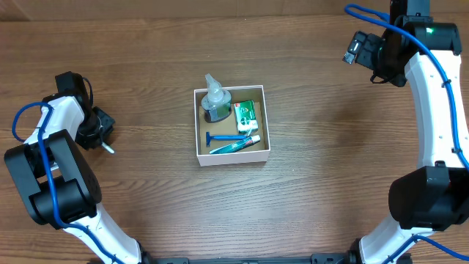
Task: Pack container
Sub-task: 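Move the left gripper to the green toothbrush and grasp it, then carry the toothbrush into the box and release it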
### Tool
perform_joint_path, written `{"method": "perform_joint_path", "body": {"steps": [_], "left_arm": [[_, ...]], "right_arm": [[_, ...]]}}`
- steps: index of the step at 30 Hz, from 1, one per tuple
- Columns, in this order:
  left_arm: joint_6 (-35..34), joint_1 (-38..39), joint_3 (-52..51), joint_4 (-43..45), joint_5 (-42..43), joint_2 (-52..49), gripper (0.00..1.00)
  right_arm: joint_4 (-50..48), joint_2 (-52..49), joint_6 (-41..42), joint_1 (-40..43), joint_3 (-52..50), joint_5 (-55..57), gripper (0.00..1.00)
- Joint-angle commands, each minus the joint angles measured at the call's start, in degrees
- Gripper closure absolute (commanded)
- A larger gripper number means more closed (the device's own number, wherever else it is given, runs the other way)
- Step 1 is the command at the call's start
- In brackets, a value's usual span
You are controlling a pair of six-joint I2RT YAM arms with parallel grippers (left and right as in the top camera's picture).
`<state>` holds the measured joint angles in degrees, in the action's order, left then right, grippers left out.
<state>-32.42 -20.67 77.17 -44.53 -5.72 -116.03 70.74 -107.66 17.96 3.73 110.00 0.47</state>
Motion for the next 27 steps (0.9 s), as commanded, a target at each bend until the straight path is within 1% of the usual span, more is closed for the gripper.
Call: {"method": "perform_joint_path", "body": {"steps": [1, 4, 5, 8, 11, 12, 14, 17, 22, 27], "left_arm": [[0.96, -0.11, -0.35, -2.54, 5.07, -1.14, 0.76], [1.20, -0.11, -0.35, -4.59, 5.38, -1.14, 0.85], [1.18, -0.11, -0.35, -4.70, 5.40, -1.14, 0.90], [1.22, -0.11, 0.07, -4.70, 6.01, -1.11, 0.96], [4.20, -0.11, 2.56, -5.51, 8.74, -1.11, 0.96], [4.17, -0.11, 3.76, -6.38, 8.85, -1.11, 0.96], [4.87, 0.04, 7.69, -9.03, 9.70, -1.11, 0.96], [8.31, 0.13, 15.58, -14.12, 12.76, -1.09, 0.96], [16.28, 1.88, 30.29, -23.52, 17.22, -1.09, 0.96], [25.66, 8.02, 42.51, -32.52, 19.32, -1.09, 0.96]], "right_arm": [[-0.17, 0.52, 0.00, 0.15, 1.40, 0.96, 0.00], [-0.17, 0.52, 0.00, 0.15, 1.40, 0.96, 0.00], [-0.17, 0.52, 0.00, 0.15, 1.40, 0.96, 0.00], [-0.17, 0.52, 0.00, 0.15, 1.40, 0.96, 0.00], [-0.17, 0.52, 0.00, 0.15, 1.40, 0.96, 0.00], [-0.17, 0.52, 0.00, 0.15, 1.40, 0.96, 0.00], [-0.17, 0.52, 0.00, 0.15, 1.40, 0.96, 0.00], [-0.17, 0.52, 0.00, 0.15, 1.40, 0.96, 0.00], [-0.17, 0.52, 0.00, 0.15, 1.40, 0.96, 0.00], [-0.17, 0.52, 0.00, 0.15, 1.40, 0.96, 0.00]]}}
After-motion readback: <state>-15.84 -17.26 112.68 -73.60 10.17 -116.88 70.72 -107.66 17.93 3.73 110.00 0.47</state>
